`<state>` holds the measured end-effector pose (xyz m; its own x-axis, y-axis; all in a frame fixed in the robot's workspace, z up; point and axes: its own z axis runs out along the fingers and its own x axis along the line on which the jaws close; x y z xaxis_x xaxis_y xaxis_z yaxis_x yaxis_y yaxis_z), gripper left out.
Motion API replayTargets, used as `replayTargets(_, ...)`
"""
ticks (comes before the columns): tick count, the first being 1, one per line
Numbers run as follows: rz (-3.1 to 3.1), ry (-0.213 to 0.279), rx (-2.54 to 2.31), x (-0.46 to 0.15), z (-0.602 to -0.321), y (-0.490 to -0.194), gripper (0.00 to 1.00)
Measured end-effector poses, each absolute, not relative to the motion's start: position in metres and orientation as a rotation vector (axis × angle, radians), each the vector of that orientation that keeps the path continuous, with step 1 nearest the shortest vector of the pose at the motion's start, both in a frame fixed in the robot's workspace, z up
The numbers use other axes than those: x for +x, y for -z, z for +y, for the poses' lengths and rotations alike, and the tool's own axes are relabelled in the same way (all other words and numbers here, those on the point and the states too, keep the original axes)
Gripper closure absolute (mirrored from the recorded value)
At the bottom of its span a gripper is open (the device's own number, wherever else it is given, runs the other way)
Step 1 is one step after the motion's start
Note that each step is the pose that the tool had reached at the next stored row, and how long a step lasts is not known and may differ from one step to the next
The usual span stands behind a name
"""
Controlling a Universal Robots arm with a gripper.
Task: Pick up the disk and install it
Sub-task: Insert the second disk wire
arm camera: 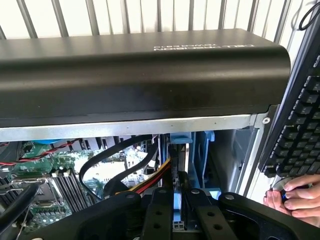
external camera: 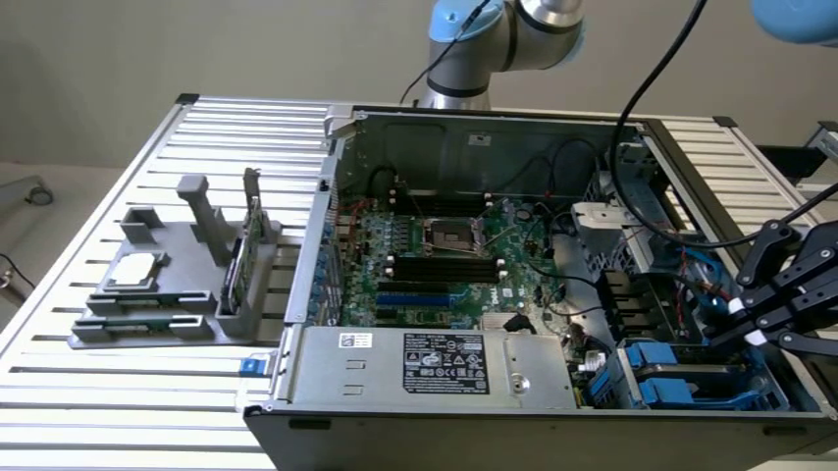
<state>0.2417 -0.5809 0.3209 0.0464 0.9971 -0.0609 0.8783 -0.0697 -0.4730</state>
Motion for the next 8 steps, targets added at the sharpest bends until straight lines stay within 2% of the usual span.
replayTargets(8,-1.901,-0.544,-2.022,0.2417,-0.5809,-0.3184,0.84)
